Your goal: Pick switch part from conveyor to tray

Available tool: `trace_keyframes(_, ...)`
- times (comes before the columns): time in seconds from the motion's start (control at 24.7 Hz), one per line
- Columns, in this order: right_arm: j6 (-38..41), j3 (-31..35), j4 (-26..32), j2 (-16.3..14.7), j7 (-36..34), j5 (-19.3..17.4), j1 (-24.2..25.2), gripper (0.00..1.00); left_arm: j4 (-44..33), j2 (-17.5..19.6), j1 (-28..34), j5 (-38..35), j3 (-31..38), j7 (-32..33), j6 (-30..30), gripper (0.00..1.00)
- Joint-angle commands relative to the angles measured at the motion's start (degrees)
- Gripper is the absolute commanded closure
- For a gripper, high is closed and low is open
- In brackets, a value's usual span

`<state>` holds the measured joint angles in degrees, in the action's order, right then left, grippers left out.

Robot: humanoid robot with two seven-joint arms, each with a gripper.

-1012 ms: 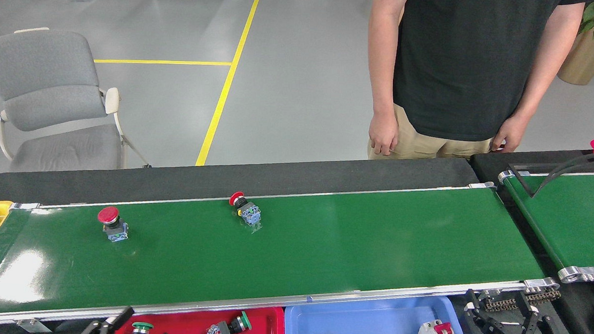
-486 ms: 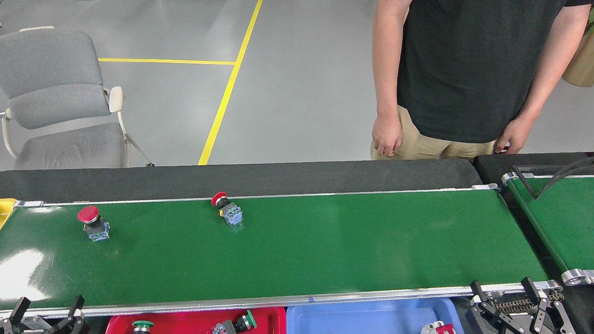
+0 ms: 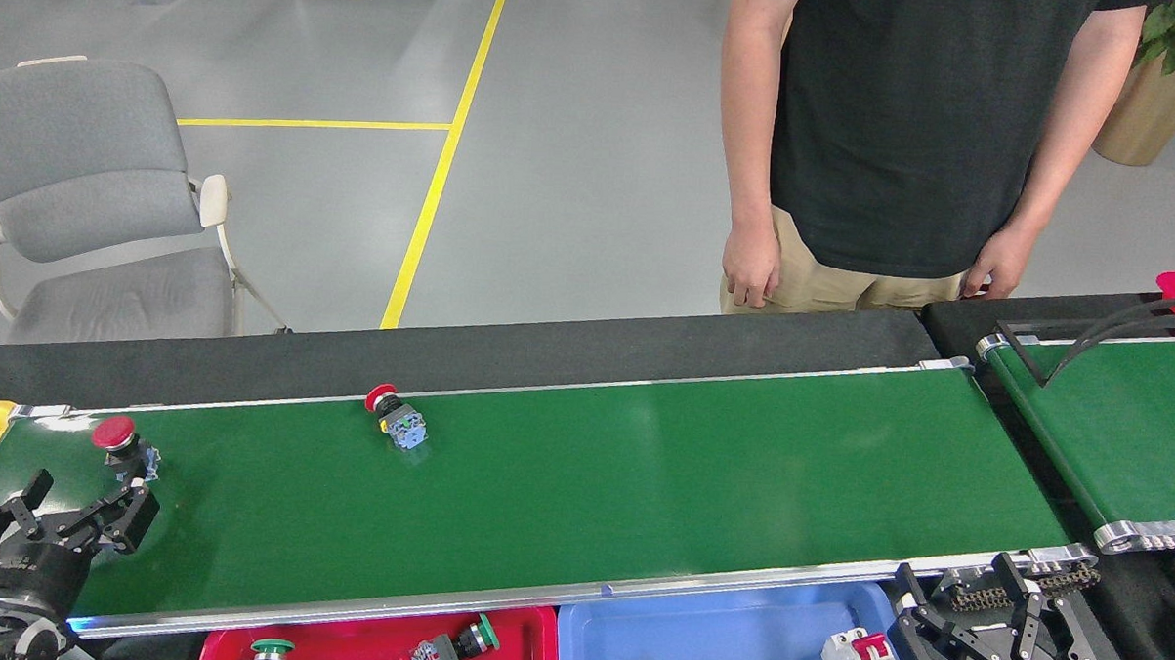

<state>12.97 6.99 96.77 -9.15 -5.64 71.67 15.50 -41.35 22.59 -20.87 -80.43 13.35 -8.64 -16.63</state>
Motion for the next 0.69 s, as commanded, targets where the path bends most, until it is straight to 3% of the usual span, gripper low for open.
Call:
trace_keyframes(0.0, 0.21, -0.58, 0.09, -0.17, -0.16, -0.04, -0.3, 0.02, 2.68, 0.97, -3.13, -0.08, -0.79, -0.67, 2.92, 0.0)
trace_keyframes(0.12, 0.13, -1.46, -0.09, 0.09, -0.16, -0.04, -0.56, 0.02, 10.15, 1.67, -8.93, -0.08, -3.33, -0.85, 7.58, 0.04)
trace_keyframes(0.2, 0.13, -2.78, -0.09, 0.09, -0.16, -0.04, -0.47, 0.02, 14.19, 2.2, -11.13, 0.01, -5.0, -3.31, 9.78, 0.17)
trace_keyframes(0.24, 0.13, -3.39, 0.0, -0.08, -0.25, -0.04, -0.38, 0.02, 14.89, 2.46, -11.21, 0.01, -5.35, -6.03, 9.86, 0.27)
trace_keyframes(0.36, 0.13, -3.48, -0.09, -0.43, -0.25, -0.04, -0.12, 0.02, 14.98, 2.28, -10.42, -0.08, -5.97, -9.73, 9.6, 0.44)
trace_keyframes(0.65, 0.04, -3.13, -0.09, -0.17, -0.34, -0.22, -0.12, 0.02, 14.54, 1.23, -5.24, 0.36, -8.7, -9.9, 9.16, 0.59)
